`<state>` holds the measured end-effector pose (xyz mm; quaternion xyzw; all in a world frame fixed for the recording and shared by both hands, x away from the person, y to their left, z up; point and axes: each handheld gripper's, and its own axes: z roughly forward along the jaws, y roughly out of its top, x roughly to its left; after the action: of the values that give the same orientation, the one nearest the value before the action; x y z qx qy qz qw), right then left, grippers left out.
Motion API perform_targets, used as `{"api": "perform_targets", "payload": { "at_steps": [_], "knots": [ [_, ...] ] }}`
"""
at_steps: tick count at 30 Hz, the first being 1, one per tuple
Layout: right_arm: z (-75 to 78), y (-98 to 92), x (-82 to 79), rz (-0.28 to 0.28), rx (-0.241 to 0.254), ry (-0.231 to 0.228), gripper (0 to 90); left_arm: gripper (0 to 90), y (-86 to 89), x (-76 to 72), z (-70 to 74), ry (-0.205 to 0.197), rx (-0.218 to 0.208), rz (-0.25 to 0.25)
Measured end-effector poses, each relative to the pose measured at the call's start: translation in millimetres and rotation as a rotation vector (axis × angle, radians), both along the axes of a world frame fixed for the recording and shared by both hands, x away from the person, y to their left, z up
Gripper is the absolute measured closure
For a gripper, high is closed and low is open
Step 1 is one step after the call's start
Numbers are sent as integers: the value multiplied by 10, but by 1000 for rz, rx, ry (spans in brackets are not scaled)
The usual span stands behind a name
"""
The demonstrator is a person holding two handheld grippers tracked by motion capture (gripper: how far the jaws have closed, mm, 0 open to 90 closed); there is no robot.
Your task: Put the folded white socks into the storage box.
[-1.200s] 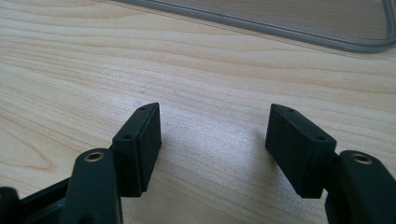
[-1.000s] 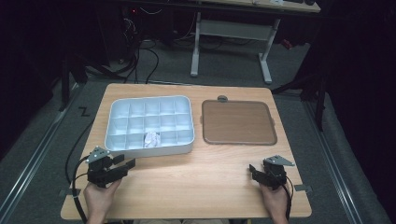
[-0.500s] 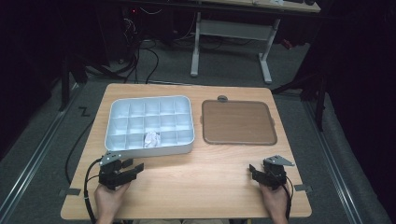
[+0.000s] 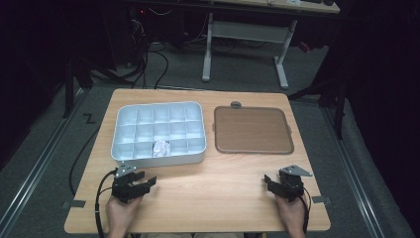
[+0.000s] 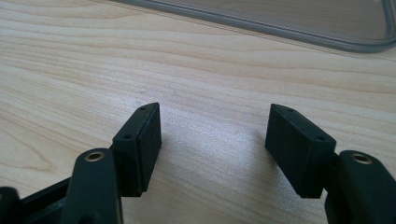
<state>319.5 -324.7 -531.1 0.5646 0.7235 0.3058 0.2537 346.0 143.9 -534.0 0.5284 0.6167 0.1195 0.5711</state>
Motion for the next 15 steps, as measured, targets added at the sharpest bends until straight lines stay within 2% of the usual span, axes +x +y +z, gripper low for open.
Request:
{"api": "perform_targets", "payload": {
  "at_steps": [2, 6, 10, 15],
  "knots": [
    [0, 1, 0, 0, 0, 0, 365, 433, -6, -1, -28, -1, 15, 1],
    [0, 0, 0, 0, 0, 0, 365, 430, -8, 12, -51, -2, 15, 9],
    [0, 1, 0, 0, 0, 0, 366, 427, -27, 13, -71, -27, 20, 14],
    [0, 1, -1, 0, 0, 0, 365, 414, -57, -1, -85, -41, 50, 14]
  ]
}}
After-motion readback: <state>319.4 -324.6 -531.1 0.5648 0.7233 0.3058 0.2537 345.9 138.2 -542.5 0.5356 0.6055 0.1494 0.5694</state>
